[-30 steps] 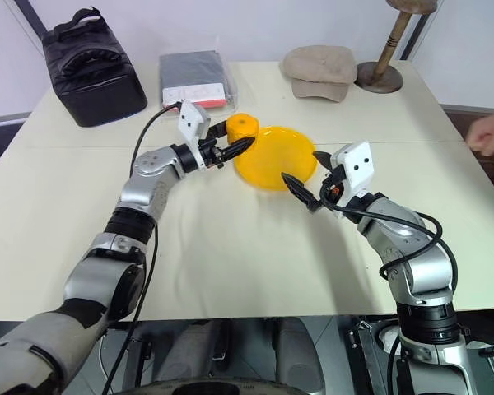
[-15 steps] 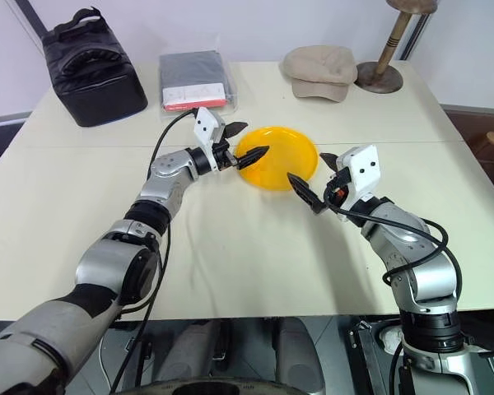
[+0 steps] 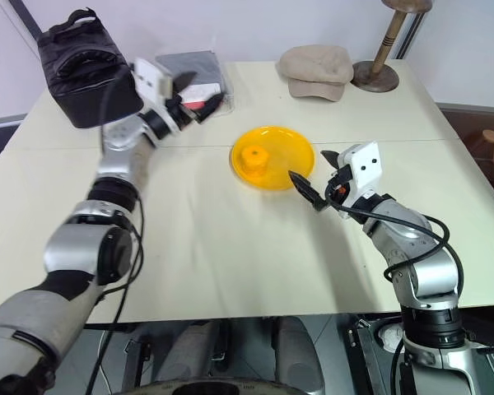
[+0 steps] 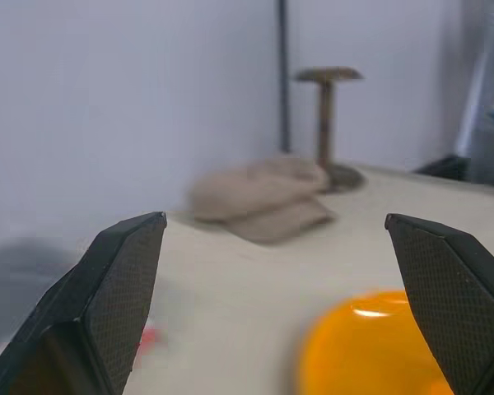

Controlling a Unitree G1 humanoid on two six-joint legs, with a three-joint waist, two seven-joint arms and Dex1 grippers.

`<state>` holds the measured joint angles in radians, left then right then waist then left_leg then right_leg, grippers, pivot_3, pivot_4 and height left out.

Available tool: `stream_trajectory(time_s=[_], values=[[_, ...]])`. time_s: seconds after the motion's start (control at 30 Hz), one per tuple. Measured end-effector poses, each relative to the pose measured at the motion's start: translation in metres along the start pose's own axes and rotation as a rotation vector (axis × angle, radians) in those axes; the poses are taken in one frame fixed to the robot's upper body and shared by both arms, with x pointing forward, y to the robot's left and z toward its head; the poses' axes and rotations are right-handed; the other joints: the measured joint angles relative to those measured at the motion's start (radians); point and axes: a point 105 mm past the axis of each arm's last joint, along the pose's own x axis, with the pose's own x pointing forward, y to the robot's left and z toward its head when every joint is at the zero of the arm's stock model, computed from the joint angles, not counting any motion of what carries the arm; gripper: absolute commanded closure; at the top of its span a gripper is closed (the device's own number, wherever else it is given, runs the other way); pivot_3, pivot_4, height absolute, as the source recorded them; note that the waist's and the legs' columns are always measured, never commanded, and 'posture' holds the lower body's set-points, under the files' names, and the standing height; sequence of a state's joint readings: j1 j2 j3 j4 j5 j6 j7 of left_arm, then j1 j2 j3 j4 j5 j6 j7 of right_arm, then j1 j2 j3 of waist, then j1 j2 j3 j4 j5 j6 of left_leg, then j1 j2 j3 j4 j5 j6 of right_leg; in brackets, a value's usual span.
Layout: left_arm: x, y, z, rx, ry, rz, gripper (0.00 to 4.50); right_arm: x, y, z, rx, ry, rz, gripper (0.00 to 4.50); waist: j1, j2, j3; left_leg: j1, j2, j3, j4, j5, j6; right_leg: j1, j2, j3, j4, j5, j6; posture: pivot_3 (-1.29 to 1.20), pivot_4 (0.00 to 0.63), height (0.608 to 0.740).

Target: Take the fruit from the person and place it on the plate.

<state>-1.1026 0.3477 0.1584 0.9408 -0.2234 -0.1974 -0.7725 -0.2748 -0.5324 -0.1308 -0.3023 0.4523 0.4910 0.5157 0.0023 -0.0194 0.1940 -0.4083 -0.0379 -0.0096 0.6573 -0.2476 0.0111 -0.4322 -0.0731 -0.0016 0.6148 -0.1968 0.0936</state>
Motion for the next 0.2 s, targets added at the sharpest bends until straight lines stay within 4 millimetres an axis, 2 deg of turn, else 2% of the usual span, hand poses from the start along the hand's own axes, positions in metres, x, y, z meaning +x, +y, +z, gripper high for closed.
stream_trajectory(time_s=[0.07, 0.13, 0.2], values=[[-0.021, 0.011, -0.002, 0.029, 0.034, 0.010, 0.07, 0.003, -0.004, 0.000, -0.001, -0.006, 0.002, 0.00, -0.003, 0.000, 0.000, 0.000, 0.000, 0.000, 0.000, 0.000, 0.000, 0.000, 0.000, 0.000, 0.000, 0.000, 0.000, 0.00, 0.150, 0.740], [-0.051, 0.019, -0.017, 0.037, 0.116, 0.028, 0.07, 0.004, -0.013, -0.003, -0.002, -0.004, -0.015, 0.00, -0.011, 0.000, 0.000, 0.000, 0.000, 0.000, 0.000, 0.000, 0.000, 0.000, 0.000, 0.001, 0.000, 0.000, 0.000, 0.00, 0.150, 0.740], [-0.077, 0.018, -0.031, 0.018, 0.180, 0.045, 0.07, 0.005, -0.019, -0.005, -0.001, -0.005, -0.032, 0.00, -0.013, 0.000, 0.000, 0.000, 0.000, 0.000, 0.000, 0.000, 0.000, 0.000, -0.001, 0.001, 0.001, 0.000, 0.000, 0.00, 0.150, 0.740]])
